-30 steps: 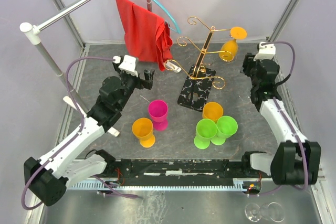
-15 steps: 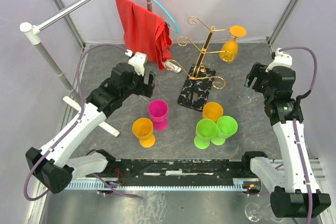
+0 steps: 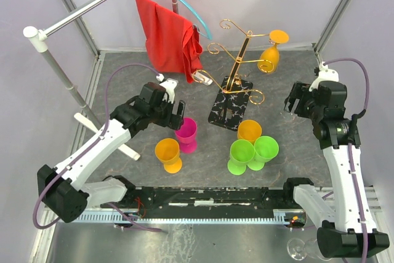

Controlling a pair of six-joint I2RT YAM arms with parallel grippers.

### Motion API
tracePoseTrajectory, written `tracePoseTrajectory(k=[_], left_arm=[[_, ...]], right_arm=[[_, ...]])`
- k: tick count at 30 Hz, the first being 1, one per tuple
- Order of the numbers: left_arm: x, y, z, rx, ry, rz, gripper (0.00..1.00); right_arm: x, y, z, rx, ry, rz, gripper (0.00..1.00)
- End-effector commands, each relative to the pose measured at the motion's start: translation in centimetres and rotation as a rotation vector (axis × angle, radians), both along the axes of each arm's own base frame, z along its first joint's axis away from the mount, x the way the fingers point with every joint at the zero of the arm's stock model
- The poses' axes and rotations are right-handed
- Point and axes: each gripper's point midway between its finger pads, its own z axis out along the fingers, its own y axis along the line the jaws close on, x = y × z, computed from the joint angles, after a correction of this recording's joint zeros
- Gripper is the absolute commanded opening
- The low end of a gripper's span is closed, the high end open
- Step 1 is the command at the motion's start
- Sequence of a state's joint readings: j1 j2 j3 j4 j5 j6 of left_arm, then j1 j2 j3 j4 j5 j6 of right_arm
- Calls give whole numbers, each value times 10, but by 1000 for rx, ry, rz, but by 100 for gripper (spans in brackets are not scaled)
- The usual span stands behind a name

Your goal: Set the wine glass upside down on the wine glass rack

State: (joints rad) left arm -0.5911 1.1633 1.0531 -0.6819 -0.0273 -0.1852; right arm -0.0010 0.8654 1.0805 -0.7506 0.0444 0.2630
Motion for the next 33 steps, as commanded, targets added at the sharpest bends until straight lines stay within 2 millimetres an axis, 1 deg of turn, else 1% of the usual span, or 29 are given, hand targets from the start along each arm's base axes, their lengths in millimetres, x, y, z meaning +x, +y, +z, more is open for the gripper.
tracePoseTrajectory(k=[1, 4, 5, 9, 12, 14, 15, 18, 20, 21, 23, 24, 26, 28, 30, 32, 33], left_arm=[[-2, -12, -13, -35, 56, -15, 94], [-1, -15, -23, -22, 79, -19, 85], [-1, -17, -25, -26, 85, -26, 79], [0, -24, -26, -53, 92, -39, 47], [3, -25, -18, -65, 68, -35, 26], [6, -23, -10, -69, 42, -20, 9], [8, -20, -6, -66, 27, -3, 3], [15, -12, 16, -67, -43, 47, 3], [22, -1, 40, -55, -114, 98, 3], [25, 7, 55, -44, -155, 133, 3], [29, 26, 91, -15, -238, 206, 3], [31, 34, 113, -16, -284, 239, 3], [30, 45, 156, -43, -377, 271, 3], [26, 54, 196, -80, -472, 289, 3], [20, 66, 236, -83, -576, 287, 3], [16, 82, 264, -47, -650, 313, 3], [15, 86, 275, -38, -681, 317, 3]], right_arm=[[0, 2, 12, -5, -33, 20, 84], [0, 2, 11, -7, -32, 20, 84], [0, 2, 11, -9, -32, 22, 84], [-2, 0, 14, -18, -37, 18, 82], [-3, 0, 17, -20, -45, 18, 80], [-4, 0, 19, -18, -50, 20, 78], [-4, 1, 21, -15, -54, 23, 77], [-5, 8, 25, 8, -62, 48, 76], [-5, 15, 30, 37, -74, 77, 76], [-6, 20, 33, 54, -76, 99, 76], [-8, 29, 43, 87, -90, 142, 76], [-10, 34, 47, 101, -98, 160, 76], [-12, 39, 54, 123, -110, 184, 76], [-14, 44, 59, 145, -113, 203, 76], [-15, 50, 64, 169, -119, 224, 76], [-15, 57, 67, 207, -122, 248, 76], [-15, 61, 68, 229, -124, 262, 76]])
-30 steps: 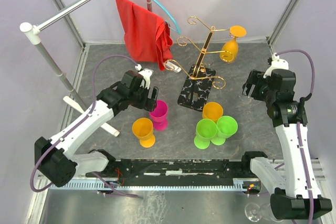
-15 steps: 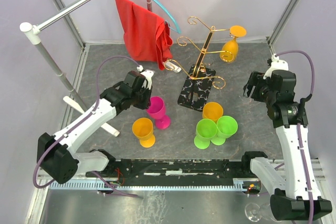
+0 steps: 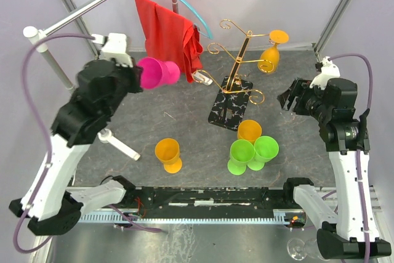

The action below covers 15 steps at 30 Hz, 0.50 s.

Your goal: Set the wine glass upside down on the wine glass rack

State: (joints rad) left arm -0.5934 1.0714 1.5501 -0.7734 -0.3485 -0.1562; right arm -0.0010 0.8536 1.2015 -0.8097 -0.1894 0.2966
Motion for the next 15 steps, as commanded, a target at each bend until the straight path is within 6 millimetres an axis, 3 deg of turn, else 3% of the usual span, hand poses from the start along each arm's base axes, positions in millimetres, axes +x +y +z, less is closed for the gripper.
tracePoseTrajectory(k=[1, 8, 11, 15], left_arm=[[-9, 34, 66, 74, -186, 75, 3], [-6, -20, 107, -58, -516, -184, 3], [-9, -38, 113, -131, -678, -260, 3], [-16, -47, 110, -189, -844, -297, 3]], right_arm=[[-2, 24, 27, 113, -55, 91, 77], [13, 65, 66, 380, -146, 232, 77], [17, 77, 94, 501, -215, 277, 77], [21, 88, 129, 684, -295, 324, 77]])
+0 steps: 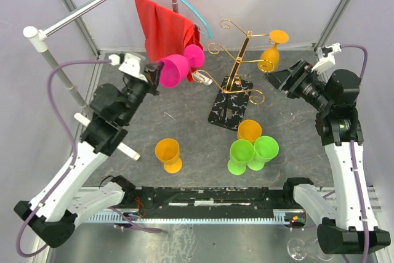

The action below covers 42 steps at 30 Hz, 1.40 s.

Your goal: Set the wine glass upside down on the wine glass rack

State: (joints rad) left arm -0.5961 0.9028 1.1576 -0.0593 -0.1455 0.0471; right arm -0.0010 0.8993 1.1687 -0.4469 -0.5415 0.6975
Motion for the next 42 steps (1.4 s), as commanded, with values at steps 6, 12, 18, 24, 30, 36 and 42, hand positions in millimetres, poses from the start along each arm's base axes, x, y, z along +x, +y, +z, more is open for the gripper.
tracePoseTrajectory(k=[6, 12, 18, 24, 30, 36, 42], left_arm=[[-35, -18, 53, -158, -553, -104, 3], [-42, -30, 49, -148, -640, -66, 3], [-46, -40, 33, -157, -674, -6, 3], [-44, -37, 20, -206, -659, 39, 3], [-45, -48, 17, -209, -655, 23, 3], [-44, -58, 13, -188, -648, 10, 3], [-43, -62, 9, -191, -646, 10, 3]], right_arm=[[10, 43, 65, 323, -73, 144, 76], [22, 92, 70, 339, -54, 237, 76], [32, 117, 96, 455, -112, 291, 76], [26, 122, 114, 492, -170, 294, 76], [27, 132, 109, 501, -140, 316, 75], [30, 145, 106, 504, -131, 331, 74], [37, 164, 100, 493, -103, 361, 71]])
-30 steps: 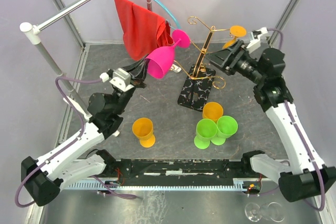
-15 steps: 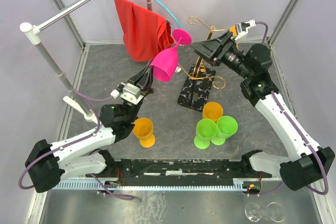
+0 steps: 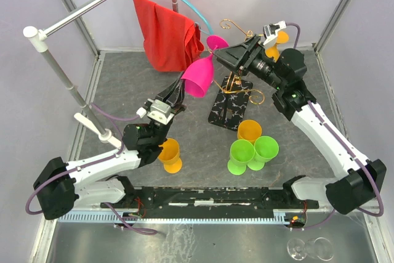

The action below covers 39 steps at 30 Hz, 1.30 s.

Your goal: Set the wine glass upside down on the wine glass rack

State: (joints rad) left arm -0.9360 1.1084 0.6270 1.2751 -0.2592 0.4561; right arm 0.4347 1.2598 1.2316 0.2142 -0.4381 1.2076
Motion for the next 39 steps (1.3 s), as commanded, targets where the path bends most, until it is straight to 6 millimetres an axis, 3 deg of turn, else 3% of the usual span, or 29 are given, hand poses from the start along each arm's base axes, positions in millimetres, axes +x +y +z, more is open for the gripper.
tracePoseTrajectory(k=[1, 9, 20, 24, 27, 33, 39], left_arm=[[-8, 12, 23, -69, -69, 32, 3], [-8, 11, 22, -67, -69, 38, 3], [-12, 11, 17, -70, -64, 27, 3], [-13, 11, 14, -60, -58, 22, 4], [-14, 9, 10, -38, -43, 12, 18], [-16, 2, -9, 64, 20, -26, 47], [-17, 2, -40, 145, 126, -50, 65]], right_arm=[[-3, 11, 29, 39, -80, 19, 70], [-3, 29, 26, 45, -79, 57, 60], [-3, 39, 27, 47, -95, 84, 28], [-3, 39, 27, 44, -103, 83, 12], [-1, 37, 27, 24, -119, 62, 1], [4, 25, 35, -108, -213, -34, 1], [16, -9, 50, -340, -355, -241, 1]])
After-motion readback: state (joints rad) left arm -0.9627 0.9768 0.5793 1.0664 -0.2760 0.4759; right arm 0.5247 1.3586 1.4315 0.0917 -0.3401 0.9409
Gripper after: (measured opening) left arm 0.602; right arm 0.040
